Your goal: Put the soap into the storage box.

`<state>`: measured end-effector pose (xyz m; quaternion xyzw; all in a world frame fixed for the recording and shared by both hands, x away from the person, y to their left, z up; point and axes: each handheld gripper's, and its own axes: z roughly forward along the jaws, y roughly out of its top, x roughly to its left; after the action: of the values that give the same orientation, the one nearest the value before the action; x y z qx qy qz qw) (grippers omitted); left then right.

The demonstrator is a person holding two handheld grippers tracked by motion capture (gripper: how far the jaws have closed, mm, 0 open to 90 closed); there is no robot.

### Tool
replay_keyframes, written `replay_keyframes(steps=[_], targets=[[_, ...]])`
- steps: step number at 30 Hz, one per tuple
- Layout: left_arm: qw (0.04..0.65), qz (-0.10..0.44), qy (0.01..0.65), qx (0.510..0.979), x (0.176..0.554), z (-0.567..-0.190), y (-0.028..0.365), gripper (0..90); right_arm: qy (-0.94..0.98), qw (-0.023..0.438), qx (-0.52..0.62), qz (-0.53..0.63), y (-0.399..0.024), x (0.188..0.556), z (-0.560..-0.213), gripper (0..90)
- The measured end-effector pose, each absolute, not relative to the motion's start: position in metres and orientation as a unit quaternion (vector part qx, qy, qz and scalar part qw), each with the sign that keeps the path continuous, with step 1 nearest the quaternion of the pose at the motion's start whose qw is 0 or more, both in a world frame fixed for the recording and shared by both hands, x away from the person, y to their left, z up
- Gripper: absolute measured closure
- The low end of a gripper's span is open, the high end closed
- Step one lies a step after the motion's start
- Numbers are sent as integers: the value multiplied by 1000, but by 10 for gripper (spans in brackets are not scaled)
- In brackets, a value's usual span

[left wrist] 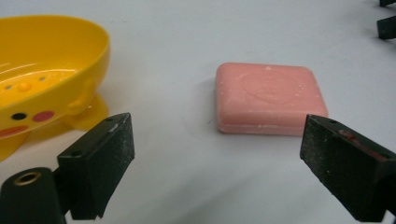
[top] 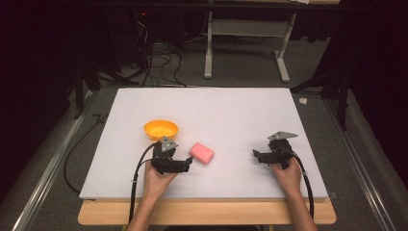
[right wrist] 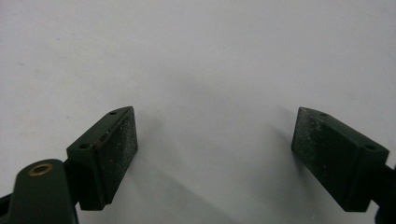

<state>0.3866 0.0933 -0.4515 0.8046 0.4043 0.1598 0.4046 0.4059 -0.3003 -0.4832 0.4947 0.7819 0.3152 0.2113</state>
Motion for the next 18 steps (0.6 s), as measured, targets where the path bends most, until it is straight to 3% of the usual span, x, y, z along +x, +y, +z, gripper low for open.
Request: replay_keyframes(steps=[18], targets=[[387,151,397,818,402,-446,54,32,782,212,494,315,-300,406,-483,151]])
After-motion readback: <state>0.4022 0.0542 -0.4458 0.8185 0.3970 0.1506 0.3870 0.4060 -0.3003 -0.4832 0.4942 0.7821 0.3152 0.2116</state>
